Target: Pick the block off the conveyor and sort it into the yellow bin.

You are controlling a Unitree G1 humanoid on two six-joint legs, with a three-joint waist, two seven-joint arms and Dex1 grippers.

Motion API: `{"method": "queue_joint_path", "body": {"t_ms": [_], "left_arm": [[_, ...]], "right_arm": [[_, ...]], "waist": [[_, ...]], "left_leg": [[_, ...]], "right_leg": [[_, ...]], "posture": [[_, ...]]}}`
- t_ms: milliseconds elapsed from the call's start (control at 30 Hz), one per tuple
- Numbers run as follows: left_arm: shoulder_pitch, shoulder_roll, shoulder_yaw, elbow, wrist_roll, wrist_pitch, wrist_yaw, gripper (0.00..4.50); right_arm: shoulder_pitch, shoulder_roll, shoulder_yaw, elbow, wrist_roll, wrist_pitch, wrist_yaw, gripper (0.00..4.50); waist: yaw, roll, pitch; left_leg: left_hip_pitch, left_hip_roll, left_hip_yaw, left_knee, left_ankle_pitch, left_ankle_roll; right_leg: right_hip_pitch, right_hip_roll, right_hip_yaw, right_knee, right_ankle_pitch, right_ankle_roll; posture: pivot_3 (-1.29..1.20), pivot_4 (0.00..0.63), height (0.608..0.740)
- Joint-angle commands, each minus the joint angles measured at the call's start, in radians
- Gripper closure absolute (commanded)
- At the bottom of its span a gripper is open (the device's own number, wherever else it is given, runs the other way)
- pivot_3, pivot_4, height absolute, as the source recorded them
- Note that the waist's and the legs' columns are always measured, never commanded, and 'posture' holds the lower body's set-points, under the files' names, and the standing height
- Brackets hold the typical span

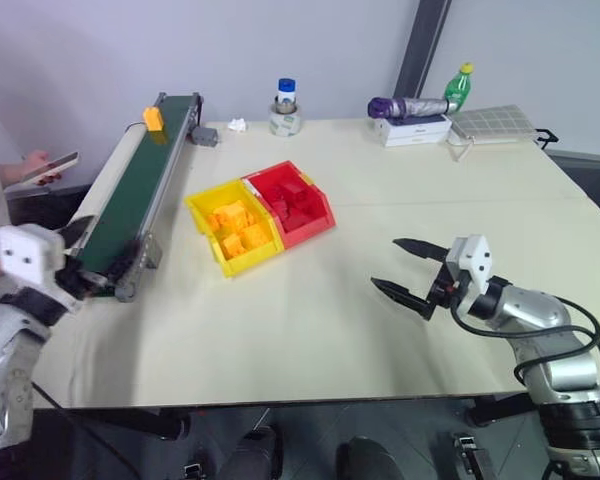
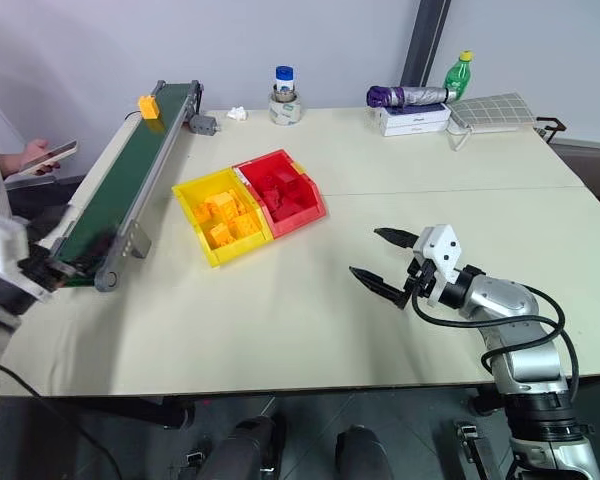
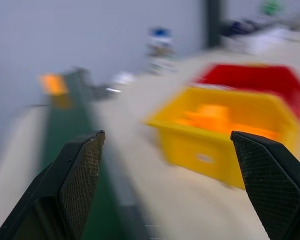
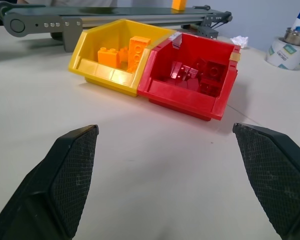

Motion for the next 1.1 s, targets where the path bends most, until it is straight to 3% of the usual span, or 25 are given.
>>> {"method": "queue_joint_path", "body": {"t_ms": [33, 300, 1100], "left_arm": [[0.050, -0.054, 0.076, -0.047, 0.013, -0.032, 0.097, 0.25], [0.125, -0.178, 0.095, -0.104, 0.027, -0.022, 0.285, 0.25], [0.051, -0.151, 0.066, -0.072, -0.033, 0.070, 0.345, 0.25]], "right_arm": [[-0.005, 0.003, -0.010, -0.019, 0.011, -0.020, 0.001, 0.00], [-0.014, 0.008, -0.007, -0.019, 0.014, -0.017, 0.002, 0.00], [-0.009, 0.011, -0.003, -0.028, 0.014, -0.014, 0.000, 0.00]], "waist": [[0.001, 0.000, 0.000], [0.004, -0.001, 0.000], [0.003, -0.001, 0.000]], "left_leg": [[0.000, 0.000, 0.000, 0.000, 0.000, 0.000], [0.000, 0.000, -0.001, 0.001, 0.000, 0.000], [0.000, 0.000, 0.000, 0.001, 0.000, 0.000]], "right_leg": [[0.000, 0.000, 0.000, 0.000, 0.000, 0.000], [0.001, 0.000, 0.000, -0.001, 0.000, 0.000], [0.001, 0.001, 0.000, -0.001, 0.000, 0.000]], "posture": [[0.00, 0.150, 0.740], [0.00, 0.150, 0.740], [0.00, 0.150, 0.740]]}}
